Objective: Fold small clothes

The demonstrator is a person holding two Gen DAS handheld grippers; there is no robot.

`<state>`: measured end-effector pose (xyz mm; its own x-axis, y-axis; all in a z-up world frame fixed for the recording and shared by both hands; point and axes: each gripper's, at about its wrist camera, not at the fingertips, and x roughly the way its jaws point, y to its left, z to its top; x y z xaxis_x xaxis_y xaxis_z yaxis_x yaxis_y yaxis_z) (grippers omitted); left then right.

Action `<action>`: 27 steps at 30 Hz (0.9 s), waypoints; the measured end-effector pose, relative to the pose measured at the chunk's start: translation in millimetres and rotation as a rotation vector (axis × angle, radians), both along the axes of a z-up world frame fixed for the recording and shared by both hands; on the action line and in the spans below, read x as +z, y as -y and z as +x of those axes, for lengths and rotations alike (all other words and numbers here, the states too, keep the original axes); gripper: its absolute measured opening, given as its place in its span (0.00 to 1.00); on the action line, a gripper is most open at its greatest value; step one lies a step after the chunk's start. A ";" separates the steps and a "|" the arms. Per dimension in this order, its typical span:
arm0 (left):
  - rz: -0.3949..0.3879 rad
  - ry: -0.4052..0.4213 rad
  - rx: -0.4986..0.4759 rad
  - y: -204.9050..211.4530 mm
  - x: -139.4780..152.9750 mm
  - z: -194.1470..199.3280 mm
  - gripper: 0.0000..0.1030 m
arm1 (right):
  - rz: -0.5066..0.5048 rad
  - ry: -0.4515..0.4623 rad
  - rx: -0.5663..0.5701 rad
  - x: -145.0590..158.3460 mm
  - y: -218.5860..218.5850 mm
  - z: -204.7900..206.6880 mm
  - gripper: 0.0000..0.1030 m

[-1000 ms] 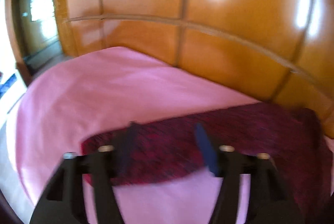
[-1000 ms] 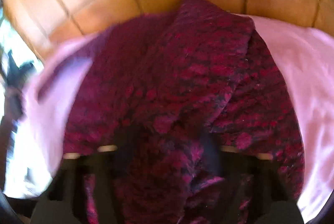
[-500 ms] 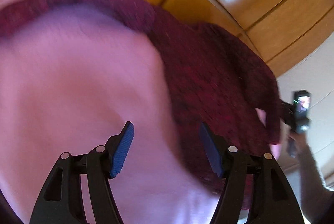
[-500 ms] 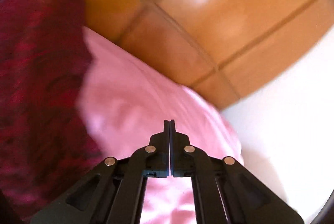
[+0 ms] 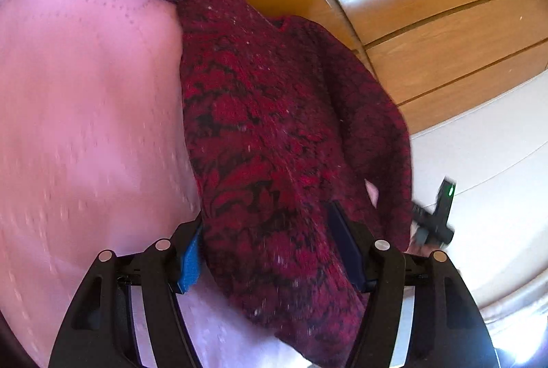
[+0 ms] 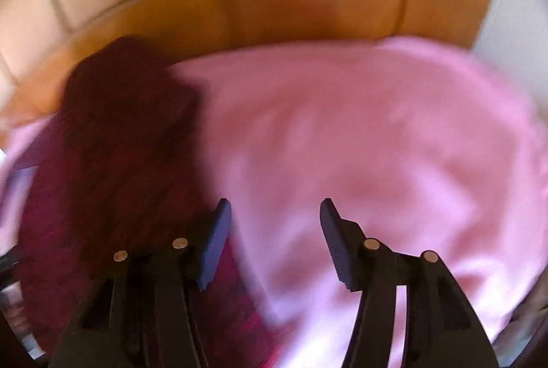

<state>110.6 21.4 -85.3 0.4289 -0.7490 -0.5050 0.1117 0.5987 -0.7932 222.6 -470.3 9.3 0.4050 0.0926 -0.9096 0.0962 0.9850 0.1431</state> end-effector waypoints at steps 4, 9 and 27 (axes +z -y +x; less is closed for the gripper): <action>-0.012 -0.019 -0.025 -0.8 1.2 0.6 0.34 | 0.219 -0.034 0.016 -11.0 -1.2 -38.1 0.53; 0.030 0.034 -0.031 -5.0 28.5 1.8 0.18 | 0.367 -0.085 0.028 -19.4 -14.5 -63.6 0.58; 0.406 0.030 -0.029 -64.0 78.7 -47.5 0.15 | 0.306 -0.120 0.337 9.3 -101.3 -131.4 0.09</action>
